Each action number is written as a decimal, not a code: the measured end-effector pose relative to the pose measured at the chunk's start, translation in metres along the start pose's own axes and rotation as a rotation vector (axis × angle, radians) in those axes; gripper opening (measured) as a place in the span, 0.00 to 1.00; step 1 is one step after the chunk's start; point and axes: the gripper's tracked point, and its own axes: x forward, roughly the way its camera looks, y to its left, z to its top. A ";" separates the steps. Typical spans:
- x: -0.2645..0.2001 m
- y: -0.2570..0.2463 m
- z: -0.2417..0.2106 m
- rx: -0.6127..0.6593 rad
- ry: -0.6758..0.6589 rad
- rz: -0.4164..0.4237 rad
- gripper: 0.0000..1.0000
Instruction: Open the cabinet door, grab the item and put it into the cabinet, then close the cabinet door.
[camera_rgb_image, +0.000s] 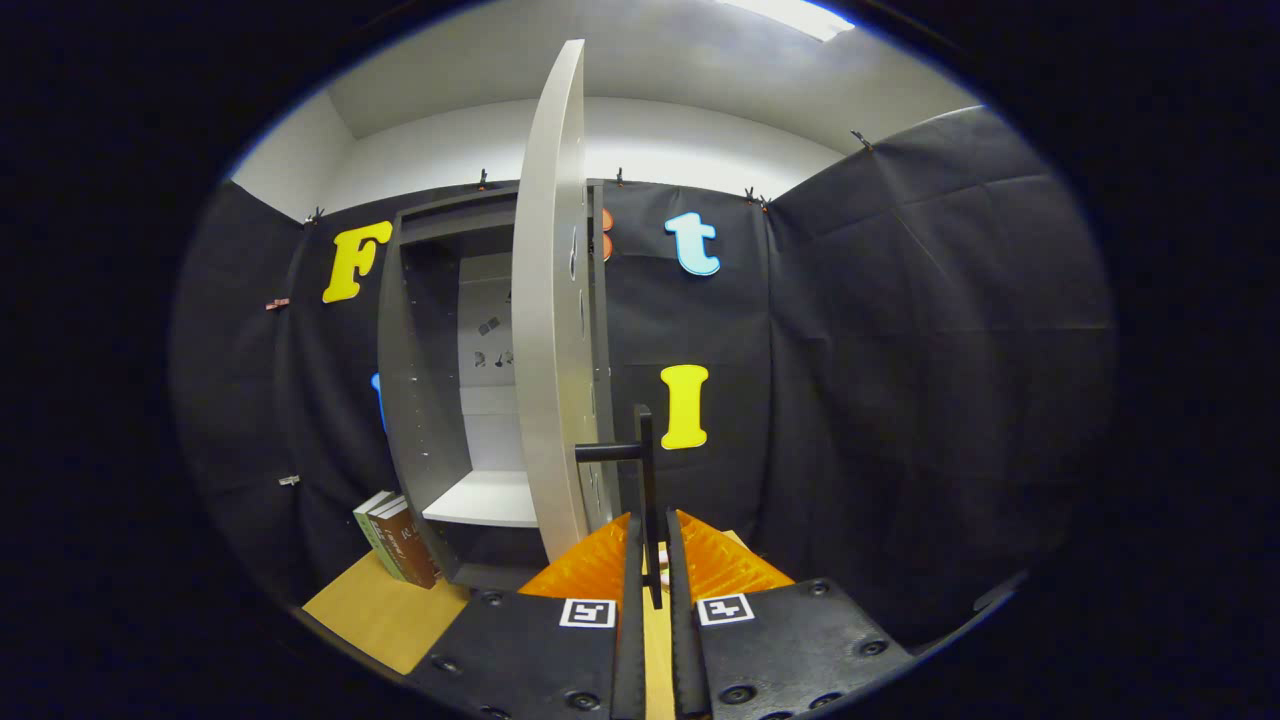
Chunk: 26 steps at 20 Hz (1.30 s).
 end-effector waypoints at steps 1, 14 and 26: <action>-0.001 0.001 0.001 0.009 -0.006 0.010 0.15; -0.035 -0.003 0.027 0.027 -0.151 -0.009 0.29; -0.045 0.138 -0.146 -0.019 0.268 0.225 0.98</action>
